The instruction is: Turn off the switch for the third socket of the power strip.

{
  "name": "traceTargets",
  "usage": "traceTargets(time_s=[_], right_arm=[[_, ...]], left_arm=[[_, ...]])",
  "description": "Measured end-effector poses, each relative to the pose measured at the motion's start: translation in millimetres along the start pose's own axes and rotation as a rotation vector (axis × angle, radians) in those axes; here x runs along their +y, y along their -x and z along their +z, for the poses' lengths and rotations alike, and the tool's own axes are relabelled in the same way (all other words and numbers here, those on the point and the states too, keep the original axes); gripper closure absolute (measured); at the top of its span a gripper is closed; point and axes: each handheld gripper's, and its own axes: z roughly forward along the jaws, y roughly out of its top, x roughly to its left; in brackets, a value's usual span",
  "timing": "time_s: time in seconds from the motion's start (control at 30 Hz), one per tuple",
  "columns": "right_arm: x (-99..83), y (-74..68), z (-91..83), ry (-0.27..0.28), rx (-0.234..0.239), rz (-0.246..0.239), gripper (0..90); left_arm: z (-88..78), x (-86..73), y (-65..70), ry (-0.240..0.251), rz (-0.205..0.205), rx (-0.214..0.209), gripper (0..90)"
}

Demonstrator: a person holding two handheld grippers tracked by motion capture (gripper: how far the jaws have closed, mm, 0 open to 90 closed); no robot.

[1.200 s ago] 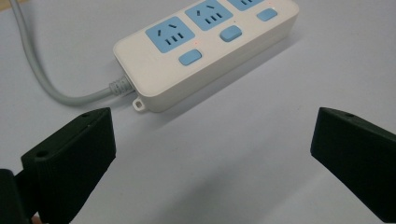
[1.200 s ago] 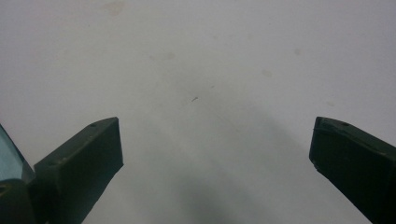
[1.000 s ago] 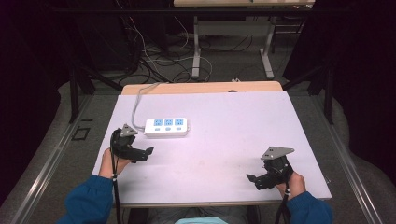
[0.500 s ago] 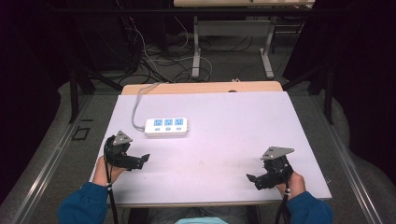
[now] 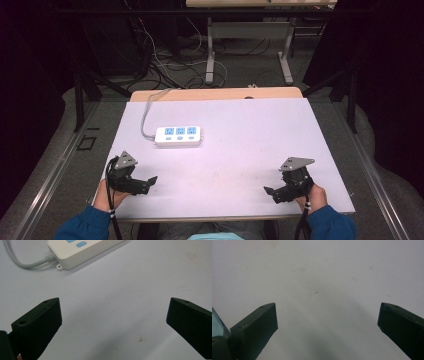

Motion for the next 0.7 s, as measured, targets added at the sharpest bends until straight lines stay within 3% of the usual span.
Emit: traceTargets(time_s=[0.5, 0.7], right_arm=[[0.2, -0.1, 0.4, -0.008, 0.007, 0.0, 2.1], [0.0, 0.3, 0.2, -0.004, 0.005, -0.002, 2.1]], left_arm=[[-13.1, -17.0, 8.2, 0.032, 0.012, -0.005, 0.3], [-12.3, -17.9, 6.6, 0.022, 0.014, -0.011, 0.3]])
